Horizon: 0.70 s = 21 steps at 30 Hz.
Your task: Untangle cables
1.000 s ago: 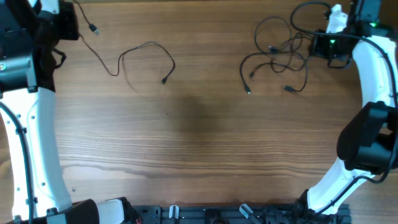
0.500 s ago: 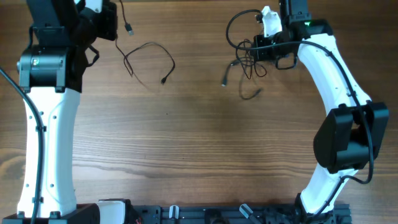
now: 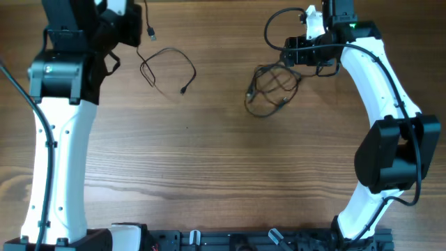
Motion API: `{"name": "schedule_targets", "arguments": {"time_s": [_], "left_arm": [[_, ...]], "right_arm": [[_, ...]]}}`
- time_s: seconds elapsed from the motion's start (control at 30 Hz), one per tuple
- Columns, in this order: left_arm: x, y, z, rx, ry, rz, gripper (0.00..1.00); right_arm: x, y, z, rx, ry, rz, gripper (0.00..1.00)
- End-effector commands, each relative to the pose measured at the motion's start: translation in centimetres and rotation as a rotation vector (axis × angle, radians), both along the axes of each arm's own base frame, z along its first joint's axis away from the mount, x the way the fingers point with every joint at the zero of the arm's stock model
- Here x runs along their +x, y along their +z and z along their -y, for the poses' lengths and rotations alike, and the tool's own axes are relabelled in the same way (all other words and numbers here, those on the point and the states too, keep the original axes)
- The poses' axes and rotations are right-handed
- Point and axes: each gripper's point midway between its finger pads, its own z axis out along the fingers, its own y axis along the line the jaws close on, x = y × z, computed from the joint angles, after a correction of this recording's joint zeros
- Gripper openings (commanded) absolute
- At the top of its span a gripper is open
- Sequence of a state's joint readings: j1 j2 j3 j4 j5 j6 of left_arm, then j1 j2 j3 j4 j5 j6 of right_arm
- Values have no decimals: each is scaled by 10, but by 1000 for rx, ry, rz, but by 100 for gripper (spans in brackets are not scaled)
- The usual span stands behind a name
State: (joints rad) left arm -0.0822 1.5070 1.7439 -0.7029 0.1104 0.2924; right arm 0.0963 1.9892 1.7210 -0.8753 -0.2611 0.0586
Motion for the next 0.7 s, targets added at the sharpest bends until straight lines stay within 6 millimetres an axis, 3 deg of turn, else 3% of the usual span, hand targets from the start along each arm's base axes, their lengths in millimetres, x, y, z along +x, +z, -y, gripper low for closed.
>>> {"name": "schedule_targets", "arguments": {"time_s": [0.0, 0.17, 0.67], "left_arm": [[-11, 12, 32, -19, -75, 24, 4], [-21, 11, 74, -20, -174, 21, 4], [-41, 11, 127, -8, -292, 22, 4]], "right_arm": [[0, 7, 5, -19, -33, 18, 84], [1, 7, 7, -19, -37, 17, 83], [5, 7, 35, -16, -103, 13, 83]]}}
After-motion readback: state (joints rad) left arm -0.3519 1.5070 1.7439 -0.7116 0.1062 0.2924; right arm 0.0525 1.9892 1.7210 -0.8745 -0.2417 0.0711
